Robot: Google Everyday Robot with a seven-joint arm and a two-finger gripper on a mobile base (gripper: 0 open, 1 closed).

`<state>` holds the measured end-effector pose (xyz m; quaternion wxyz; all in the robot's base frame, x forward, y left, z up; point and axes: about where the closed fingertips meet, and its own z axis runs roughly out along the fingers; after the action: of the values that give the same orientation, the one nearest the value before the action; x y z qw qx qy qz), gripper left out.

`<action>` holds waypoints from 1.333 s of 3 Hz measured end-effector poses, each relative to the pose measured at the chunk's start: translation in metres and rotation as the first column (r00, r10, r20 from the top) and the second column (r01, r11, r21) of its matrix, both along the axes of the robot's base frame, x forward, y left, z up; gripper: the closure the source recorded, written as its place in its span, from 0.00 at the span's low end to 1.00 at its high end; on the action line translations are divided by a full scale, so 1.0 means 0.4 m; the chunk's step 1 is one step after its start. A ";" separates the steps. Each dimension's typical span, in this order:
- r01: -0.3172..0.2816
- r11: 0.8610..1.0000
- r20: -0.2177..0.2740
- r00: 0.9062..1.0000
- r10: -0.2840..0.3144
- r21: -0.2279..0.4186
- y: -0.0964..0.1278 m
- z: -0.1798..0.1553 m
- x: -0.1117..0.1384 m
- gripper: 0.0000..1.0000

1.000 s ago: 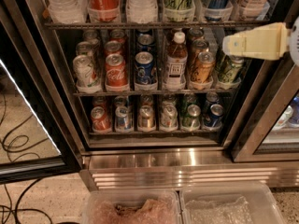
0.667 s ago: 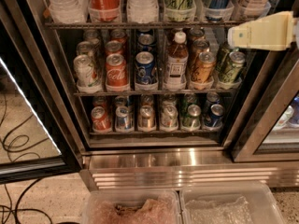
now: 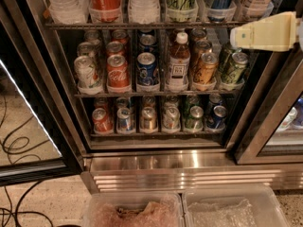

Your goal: Pick redbull can from top shelf of fridge

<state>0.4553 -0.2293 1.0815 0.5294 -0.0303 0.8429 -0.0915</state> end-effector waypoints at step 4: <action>0.064 0.998 0.072 0.995 -0.063 -0.005 -0.031 0.074 0.032 0.00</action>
Offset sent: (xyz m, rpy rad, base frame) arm 0.0490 -0.0228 0.0328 0.0706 -0.1997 -0.1003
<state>0.4683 -0.2415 1.1111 0.5561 -0.0020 0.8235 -0.1125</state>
